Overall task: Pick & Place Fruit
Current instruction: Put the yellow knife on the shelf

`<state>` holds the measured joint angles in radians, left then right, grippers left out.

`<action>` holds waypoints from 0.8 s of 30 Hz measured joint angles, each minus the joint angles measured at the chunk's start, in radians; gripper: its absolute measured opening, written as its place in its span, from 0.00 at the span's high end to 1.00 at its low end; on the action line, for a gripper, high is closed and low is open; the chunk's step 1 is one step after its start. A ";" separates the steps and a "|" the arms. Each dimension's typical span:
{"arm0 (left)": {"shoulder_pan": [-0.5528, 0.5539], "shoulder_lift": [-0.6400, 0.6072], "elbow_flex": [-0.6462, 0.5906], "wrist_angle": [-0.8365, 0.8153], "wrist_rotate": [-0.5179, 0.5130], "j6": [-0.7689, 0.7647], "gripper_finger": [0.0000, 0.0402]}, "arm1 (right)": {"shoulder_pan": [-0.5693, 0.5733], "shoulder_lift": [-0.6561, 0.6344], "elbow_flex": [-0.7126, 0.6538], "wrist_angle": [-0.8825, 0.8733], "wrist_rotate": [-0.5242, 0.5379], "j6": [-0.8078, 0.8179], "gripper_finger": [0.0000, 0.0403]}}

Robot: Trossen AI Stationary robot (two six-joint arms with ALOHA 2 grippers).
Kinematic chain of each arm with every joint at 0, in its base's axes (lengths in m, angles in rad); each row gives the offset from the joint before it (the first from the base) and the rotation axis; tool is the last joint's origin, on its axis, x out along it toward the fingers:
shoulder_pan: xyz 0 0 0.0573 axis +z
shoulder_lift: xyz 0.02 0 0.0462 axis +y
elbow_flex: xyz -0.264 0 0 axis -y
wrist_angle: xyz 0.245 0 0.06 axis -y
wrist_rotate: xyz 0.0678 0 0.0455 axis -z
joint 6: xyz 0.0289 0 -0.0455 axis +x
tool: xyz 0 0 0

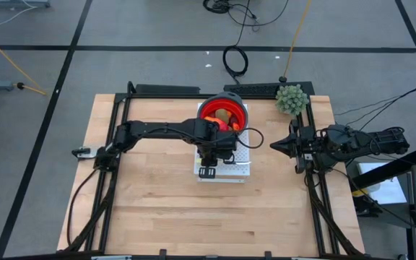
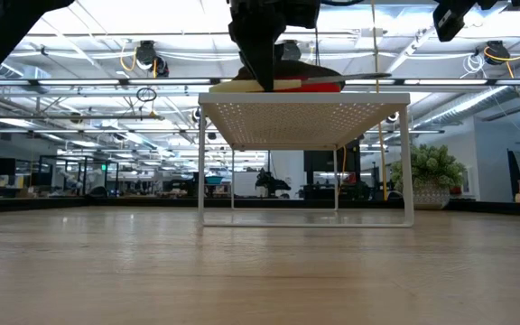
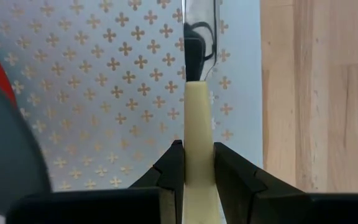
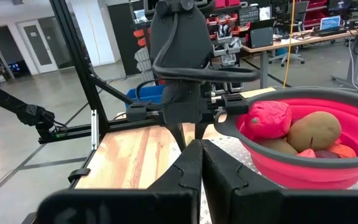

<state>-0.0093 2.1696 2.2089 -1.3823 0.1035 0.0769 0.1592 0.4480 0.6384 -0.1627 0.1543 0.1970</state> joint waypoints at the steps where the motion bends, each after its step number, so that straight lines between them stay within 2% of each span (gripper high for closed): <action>1: 0.000 0.000 0.000 0.000 0.000 0.000 0.83 | 0.000 0.000 0.000 0.000 0.000 0.000 1.00; 10: 0.000 0.013 0.000 0.019 0.022 0.000 0.83 | 0.000 0.000 0.000 0.000 0.000 0.000 1.00; 24: 0.002 0.010 0.000 0.021 -0.001 -0.020 0.83 | 0.000 0.000 0.000 0.000 0.000 0.000 1.00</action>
<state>-0.0077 2.1800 2.2093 -1.3609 0.1023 0.0568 0.1589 0.4480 0.6384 -0.1631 0.1547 0.1970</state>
